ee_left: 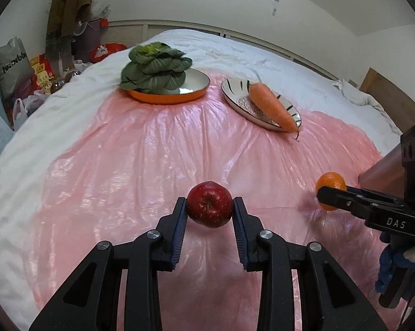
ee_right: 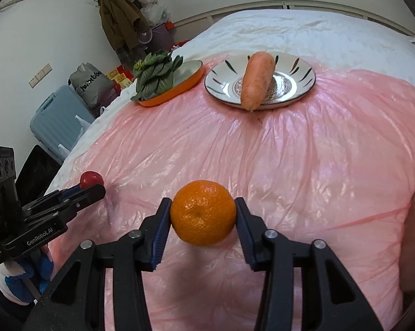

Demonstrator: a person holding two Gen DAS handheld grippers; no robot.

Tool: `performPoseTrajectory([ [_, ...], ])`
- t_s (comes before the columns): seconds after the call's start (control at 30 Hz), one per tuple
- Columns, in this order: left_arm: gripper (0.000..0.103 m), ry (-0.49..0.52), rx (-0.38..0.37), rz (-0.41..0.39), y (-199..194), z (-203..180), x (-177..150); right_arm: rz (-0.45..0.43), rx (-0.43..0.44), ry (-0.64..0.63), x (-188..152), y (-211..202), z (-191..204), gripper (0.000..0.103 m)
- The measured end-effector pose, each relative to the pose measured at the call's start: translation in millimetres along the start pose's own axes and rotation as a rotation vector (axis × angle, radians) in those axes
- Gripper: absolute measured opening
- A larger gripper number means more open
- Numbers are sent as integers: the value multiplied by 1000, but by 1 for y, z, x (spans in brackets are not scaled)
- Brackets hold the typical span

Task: Organize fruits
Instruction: 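Carry the orange in the right gripper while the left carries the apple to the tray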

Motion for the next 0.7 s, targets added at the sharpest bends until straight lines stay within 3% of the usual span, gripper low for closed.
performPoseTrajectory([
  [0.37,28,35,14,-41,-43,-12,2,-50,6,-46,-3,-51,23,72],
  [0.7,28,99,10,-36,-80,-53,-31,-76,-10,-102,-46,-120,37,72],
])
Point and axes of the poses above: each gripper's, at about its wrist camera, not at the fingertips, and y roughly the way its jaws point, z to its left, x to its top, the point moved 9 cm from there along y, roughly the way its jaws point, and after that the axes turned 1 degree about -z, right-handed, at the moved point
